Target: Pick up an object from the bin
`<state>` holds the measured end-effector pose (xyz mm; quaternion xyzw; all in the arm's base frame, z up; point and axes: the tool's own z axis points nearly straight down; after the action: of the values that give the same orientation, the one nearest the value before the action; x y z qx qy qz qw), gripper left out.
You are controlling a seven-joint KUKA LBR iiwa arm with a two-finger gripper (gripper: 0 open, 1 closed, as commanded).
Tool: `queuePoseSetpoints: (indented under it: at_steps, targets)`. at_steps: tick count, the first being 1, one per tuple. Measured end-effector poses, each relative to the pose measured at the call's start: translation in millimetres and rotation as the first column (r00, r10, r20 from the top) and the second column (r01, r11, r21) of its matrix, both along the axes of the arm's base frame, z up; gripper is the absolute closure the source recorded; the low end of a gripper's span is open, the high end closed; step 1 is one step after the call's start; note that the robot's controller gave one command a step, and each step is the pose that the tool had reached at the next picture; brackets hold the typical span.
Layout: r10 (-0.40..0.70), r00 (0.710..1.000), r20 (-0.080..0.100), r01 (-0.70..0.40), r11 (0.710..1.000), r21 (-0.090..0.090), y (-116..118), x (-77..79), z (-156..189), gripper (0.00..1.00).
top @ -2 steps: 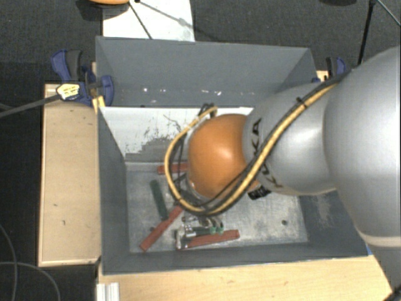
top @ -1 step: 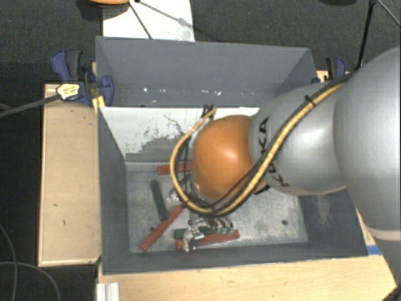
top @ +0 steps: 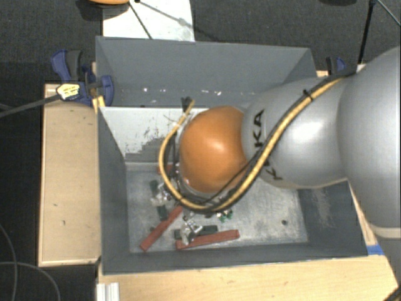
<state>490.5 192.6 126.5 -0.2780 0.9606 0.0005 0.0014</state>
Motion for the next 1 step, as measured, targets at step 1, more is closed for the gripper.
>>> queuePoseSetpoints:
  at_steps: [1]
  targets:
    - [0.095,0.995,0.002,-0.095,0.995,0.001,-2.8,-1.8,-43.8,0.00]
